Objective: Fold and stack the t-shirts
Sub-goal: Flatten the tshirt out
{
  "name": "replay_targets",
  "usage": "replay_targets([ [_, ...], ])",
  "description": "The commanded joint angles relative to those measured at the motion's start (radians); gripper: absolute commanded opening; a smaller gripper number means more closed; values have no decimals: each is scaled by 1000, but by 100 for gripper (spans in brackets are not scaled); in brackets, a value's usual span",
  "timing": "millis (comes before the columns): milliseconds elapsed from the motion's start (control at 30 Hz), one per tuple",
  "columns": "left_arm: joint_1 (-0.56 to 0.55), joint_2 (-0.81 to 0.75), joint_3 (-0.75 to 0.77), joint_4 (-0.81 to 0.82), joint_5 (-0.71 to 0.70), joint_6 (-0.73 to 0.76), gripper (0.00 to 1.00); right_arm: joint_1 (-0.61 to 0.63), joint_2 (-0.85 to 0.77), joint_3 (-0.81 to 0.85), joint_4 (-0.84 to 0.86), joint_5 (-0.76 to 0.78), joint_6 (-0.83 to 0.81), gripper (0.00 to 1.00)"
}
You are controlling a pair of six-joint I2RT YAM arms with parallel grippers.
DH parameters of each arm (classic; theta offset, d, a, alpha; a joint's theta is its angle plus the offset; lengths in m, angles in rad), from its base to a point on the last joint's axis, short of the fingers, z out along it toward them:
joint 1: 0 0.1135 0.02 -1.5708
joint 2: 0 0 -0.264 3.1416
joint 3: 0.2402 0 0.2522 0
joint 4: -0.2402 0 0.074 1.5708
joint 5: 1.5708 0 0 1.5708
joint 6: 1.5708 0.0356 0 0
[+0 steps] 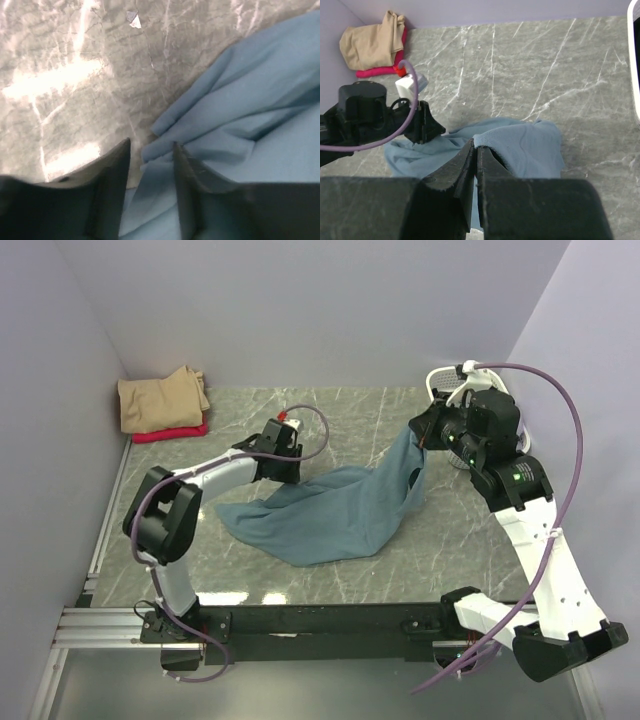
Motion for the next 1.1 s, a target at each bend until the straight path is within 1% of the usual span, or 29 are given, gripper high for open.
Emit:
replay_targets([
  [0, -10, 75, 59, -19, 48, 29, 23, -2, -6, 5, 62, -8, -10, 8],
  [33, -11, 95, 61, -17, 63, 26, 1, -2, -6, 5, 60, -6, -13, 8],
  [133, -13, 103, 45, 18, 113, 14, 1, -2, -9, 16, 53, 2, -16, 8],
  [233, -11, 66, 30, 35, 85, 0, 1, -2, -18, 30, 42, 35, -25, 7],
  [300, -13, 29, 27, 16, 28, -3, 1, -2, -24, 34, 37, 74, -36, 8],
  [367, -8, -49, 25, 1, -24, -3, 1, -4, -35, 44, 33, 106, -46, 8],
  [400, -2, -78, 27, -23, -82, -6, 1, -4, -36, 47, 27, 136, -51, 8],
  [433, 4, -144, 27, -33, -114, -9, 1, -7, -39, 53, 25, 150, -53, 8],
  [500, 32, -215, 24, -56, -171, -14, 1, -9, -39, 56, 22, 175, -56, 8],
  [533, 41, -288, 22, -60, -183, -15, 1, -10, -39, 59, 22, 178, -57, 8],
  [600, 68, -363, 15, -70, -228, -15, 1, -12, -39, 57, 26, 184, -56, 8],
  [633, 76, -435, 16, -89, -246, -18, 1, -13, -39, 57, 28, 186, -54, 8],
  [667, 84, -471, 9, -93, -265, -20, 1, -13, -39, 57, 28, 183, -54, 8],
  [700, 105, -502, -2, -84, -266, -12, 1, -15, -35, 59, 30, 177, -54, 9],
  [733, 119, -547, -10, -76, -174, 3, 1, -15, -26, 68, 25, 157, -54, 9],
  [767, 136, -551, 1, -92, -118, 14, 4, -15, -23, 70, 23, 147, -53, 9],
  [800, 147, -543, 10, -111, -83, 22, 36, -15, -21, 68, 28, 137, -50, 9],
  [833, 147, -516, 18, -128, -37, 25, 52, -15, -19, 61, 36, 128, -48, 9],
  [900, 147, -490, -7, -125, 14, 25, 50, -15, -23, 54, 45, 118, -44, 9],
  [933, 147, -477, -25, -104, 51, 16, 58, -15, -23, 48, 46, 117, -42, 9],
  [967, 147, -474, -74, -40, 83, 5, 68, -15, -26, 45, 46, 117, -43, 9],
  [1000, 148, -468, -92, -10, 120, -1, 76, -15, -26, 44, 48, 117, -44, 9],
  [1033, 148, -445, -106, 11, 160, -1, 75, -15, -24, 41, 46, 115, -44, 9],
  [1067, 148, -428, -125, 42, 231, -6, 74, -15, -27, 39, 45, 115, -45, 9],
])
